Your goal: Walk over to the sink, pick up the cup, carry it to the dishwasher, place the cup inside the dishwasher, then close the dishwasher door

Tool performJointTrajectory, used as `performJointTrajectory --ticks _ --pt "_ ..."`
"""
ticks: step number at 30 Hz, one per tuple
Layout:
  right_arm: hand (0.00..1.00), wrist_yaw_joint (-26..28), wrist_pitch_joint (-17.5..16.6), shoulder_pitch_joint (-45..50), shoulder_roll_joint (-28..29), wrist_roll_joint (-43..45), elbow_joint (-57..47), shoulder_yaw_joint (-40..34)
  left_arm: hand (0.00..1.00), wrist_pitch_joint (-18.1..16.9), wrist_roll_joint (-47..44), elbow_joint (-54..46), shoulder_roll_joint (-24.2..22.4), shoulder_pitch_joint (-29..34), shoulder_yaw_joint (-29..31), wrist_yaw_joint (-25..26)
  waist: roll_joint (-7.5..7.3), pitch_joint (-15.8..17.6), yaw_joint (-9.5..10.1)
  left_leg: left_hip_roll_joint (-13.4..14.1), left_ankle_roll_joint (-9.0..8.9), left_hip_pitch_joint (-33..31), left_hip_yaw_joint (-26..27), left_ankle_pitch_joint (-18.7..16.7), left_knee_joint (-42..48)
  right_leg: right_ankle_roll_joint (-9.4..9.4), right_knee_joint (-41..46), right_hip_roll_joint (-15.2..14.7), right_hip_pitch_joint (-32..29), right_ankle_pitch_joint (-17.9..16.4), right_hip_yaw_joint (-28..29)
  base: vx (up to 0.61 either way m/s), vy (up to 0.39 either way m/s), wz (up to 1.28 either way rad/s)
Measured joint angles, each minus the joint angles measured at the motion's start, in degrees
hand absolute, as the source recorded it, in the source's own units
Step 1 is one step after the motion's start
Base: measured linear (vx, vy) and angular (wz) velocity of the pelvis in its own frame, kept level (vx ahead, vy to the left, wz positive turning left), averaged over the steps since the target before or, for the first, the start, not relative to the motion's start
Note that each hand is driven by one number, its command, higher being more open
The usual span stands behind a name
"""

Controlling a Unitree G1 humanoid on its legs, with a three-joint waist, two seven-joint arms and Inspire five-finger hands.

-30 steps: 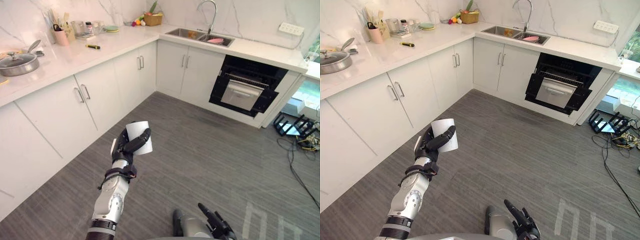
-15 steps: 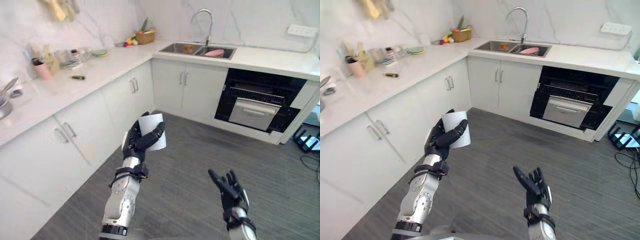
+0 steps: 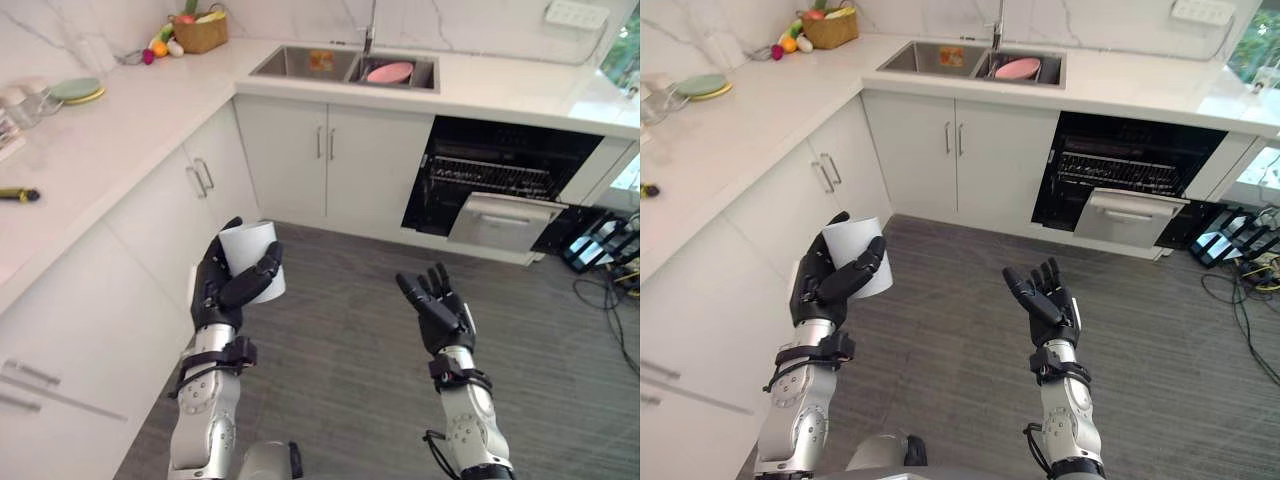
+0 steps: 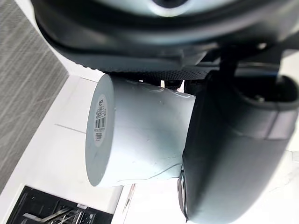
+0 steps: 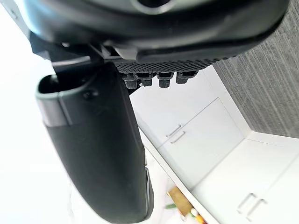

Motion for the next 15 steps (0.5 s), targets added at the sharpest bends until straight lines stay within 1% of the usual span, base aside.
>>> performJointTrajectory --ticks 1,2,3,4,5,6,7,8,9,10,11,12,13,14,15 --pt "1.0 -0.2 0.0 1.3 0.5 -2.1 0.0 0.2 0.0 -1.4 1.1 0.0 -0.4 0.0 -0.8 0.0 -0.05 0.1 -0.78 -1.4 0.67 5.4 0.1 -0.5 -3.8 -6.23 10.0 -0.9 -7.5 -4.5 -3.7 0.38 0.07 -0.01" --pt "1.0 -0.2 0.0 2.1 0.8 -2.3 0.0 0.6 0.0 -1.8 1.1 0.0 -0.4 0.0 -1.3 0.0 0.1 0.1 -0.84 -1.4 0.54 7.3 0.1 -0.7 -5.1 -7.41 10.8 -0.1 -9.4 -6.0 -4.5 0.43 0.057 -0.07" --pt "1.0 -0.3 0.0 3.3 1.3 -2.3 -0.2 1.0 0.0 -2.4 1.1 0.0 -0.3 -0.2 -2.2 0.0 0.3 0.3 -1.09 -0.9 0.11 9.9 -0.1 -1.4 -6.7 -8.04 10.4 1.5 -12.3 -8.1 -5.7 0.34 -0.011 -0.02" --pt "1.0 -0.4 0.2 4.8 1.2 -2.2 -1.4 1.9 0.0 -3.0 1.1 0.0 -0.2 -0.5 -3.6 -0.1 0.87 0.7 -1.88 0.2 0.07 12.4 -0.5 -3.2 -7.4 -8.62 7.9 3.4 -16.1 -10.7 -7.5 0.33 -0.044 0.05" --pt "1.0 -0.4 0.2 5.6 1.1 -2.2 -2.5 2.0 0.0 -3.2 1.1 0.0 -0.2 -0.6 -4.2 -0.2 1.01 0.8 -2.33 0.8 -0.2 13.5 -0.7 -4.0 -7.4 -8.85 5.3 4.0 -17.7 -11.5 -8.8 0.34 -0.101 0.1" --pt "1.0 -0.4 0.2 7.4 1.1 -2.1 -5.9 1.9 0.0 -3.2 1.1 -0.1 -0.2 -1.1 -5.5 -0.8 2.01 1.4 -2.82 2.3 -0.98 15.8 -0.8 -5.8 -7.3 -8.96 -2.6 4.8 -20.3 -11.9 -11.9 0.28 -0.099 0.08" --pt "1.0 -0.4 0.2 8.3 1.1 -2.2 -8.0 1.9 0.0 -3.2 1.1 -0.1 -0.1 -1.3 -6.0 -1.5 2.24 1.6 -3.01 3.1 -1.53 16.9 -0.7 -6.6 -7.2 -9.01 -7.7 4.9 -21.1 -11.7 -13.8 0.4 -0.14 0.02" --pt "1.0 -0.1 0.2 9.4 1.1 -2.2 -11.8 1.9 0.0 -3.2 1.1 -0.3 0.0 -1.9 -6.6 -2.5 2.29 1.6 -3.19 4.2 -2.81 19.2 -0.4 -8.0 -7.3 -9.32 -19.5 5.1 -21.8 -9.8 -17.4 0.46 -0.166 -0.13" --pt "1.0 0.6 -0.1 9.6 1.1 -2.3 -14.7 2.1 0.0 -3.3 1.1 -0.7 0.0 -2.1 -6.6 -3.6 1.78 1.3 -3.16 4.6 -3.71 21.5 0.7 -9.6 -7.6 -9.5 -31.3 5.5 -21.9 -6.0 -20.7 0.49 -0.181 -0.19" --pt "1.0 0.8 -0.3 9.7 1.1 -2.5 -16.1 2.1 0.0 -3.3 1.1 -0.9 0.0 -2.1 -6.6 -3.9 1.46 1.1 -3.14 4.5 -4.19 22.7 1.2 -10.4 -7.8 -9.87 -35.3 5.6 -22.0 -3.7 -22.0 0.55 -0.193 -0.21" --pt "1.0 1.5 -1.2 9.7 0.5 -3.6 -17.9 2.2 0.0 -3.3 1.1 -0.8 -0.8 -2.0 -7.0 -4.2 2.02 0.6 -3.44 4.9 -4.54 25.6 1.2 -11.4 -8.4 -13.11 -34.2 6.2 -21.5 2.8 -22.6 0.6 -0.168 -0.19" --pt "1.0 1.5 -1.6 9.5 0.0 -3.9 -18.3 2.0 0.0 -3.3 1.1 -0.7 -1.9 -2.1 -7.8 -4.3 3.58 0.0 -3.47 6.4 -4.35 26.8 1.7 -11.1 -8.4 -13.94 -30.9 6.8 -22.2 3.2 -22.7 0.6 -0.167 -0.16" --pt "1.0 1.5 -1.6 9.3 -0.4 -3.9 -18.3 2.0 0.0 -3.4 1.1 -0.7 -2.2 -2.4 -8.3 -4.3 3.98 -0.2 -3.47 6.8 -4.25 26.9 2.0 -10.5 -7.9 -15.87 -28.9 7.2 -22.9 1.9 -22.7 0.68 -0.253 -0.14" --pt "1.0 1.4 -1.5 9.3 -0.6 -3.9 -18.3 2.0 0.0 -3.4 1.1 -0.3 -2.7 -3.4 -9.8 -4.2 4.55 -0.3 -3.65 8.0 -4.95 26.8 1.8 -8.6 -5.8 -16.75 -25.4 7.6 -23.3 -1.3 -22.8 0.66 -0.32 -0.06" --pt "1.0 1.2 -1.5 9.5 -0.5 -4.0 -18.3 1.8 0.0 -3.4 1.1 0.4 -3.0 -4.5 -11.4 -4.2 4.79 -0.4 -4.0 9.3 -7.22 25.8 1.0 -6.1 -1.2 -17.39 -23.3 8.0 -22.6 -4.3 -23.1 0.67 -0.338 -0.02"
